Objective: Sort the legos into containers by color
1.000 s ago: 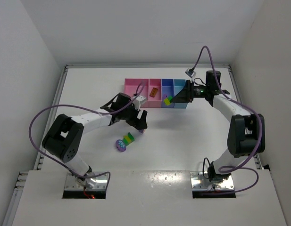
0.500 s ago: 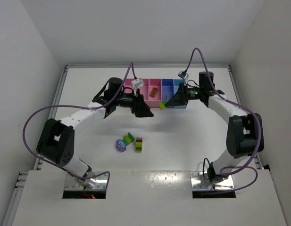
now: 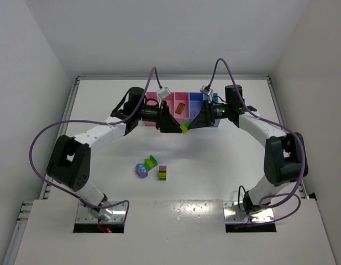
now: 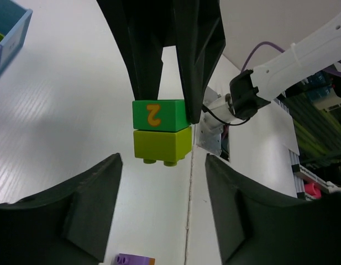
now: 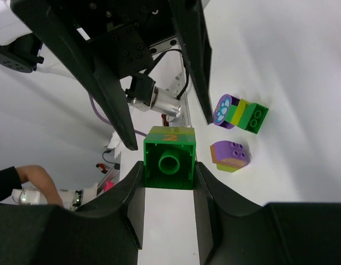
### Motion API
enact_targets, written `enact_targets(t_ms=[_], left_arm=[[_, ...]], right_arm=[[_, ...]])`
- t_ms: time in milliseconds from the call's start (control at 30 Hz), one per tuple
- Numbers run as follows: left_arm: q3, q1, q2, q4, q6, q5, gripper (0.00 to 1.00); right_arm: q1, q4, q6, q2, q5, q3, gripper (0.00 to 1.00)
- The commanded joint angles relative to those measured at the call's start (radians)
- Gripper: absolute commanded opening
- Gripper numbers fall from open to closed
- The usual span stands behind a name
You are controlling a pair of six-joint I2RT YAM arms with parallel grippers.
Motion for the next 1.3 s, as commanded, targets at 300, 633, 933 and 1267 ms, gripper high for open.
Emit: enact_targets(t_ms=[300, 633, 933, 1267], left_arm=[[0.042, -0.024, 0.029, 0.125, -0.063, 0.069, 0.55], [0.022, -0.033, 0.047, 0.139, -0.074, 0.087, 0.06], [-0.052, -0.045, 0.006, -0.05, 0.118, 0.017, 0.04], [0.265, -0.189, 0.276, -0.074, 0.129, -0.45, 0.02]], right_arm=[[0.023, 0.041, -0.021, -0.043, -0.042, 0.036, 0.0], [-0.026, 0.052, -0.021, -0.033, -0.031, 0.056, 0.0], [-0.193, 0.052, -0.003, -0.005, 0.046, 0.139, 0.0], [-0.478, -0.036, -0.052, -0.117, 0.147, 0.07, 0.0]])
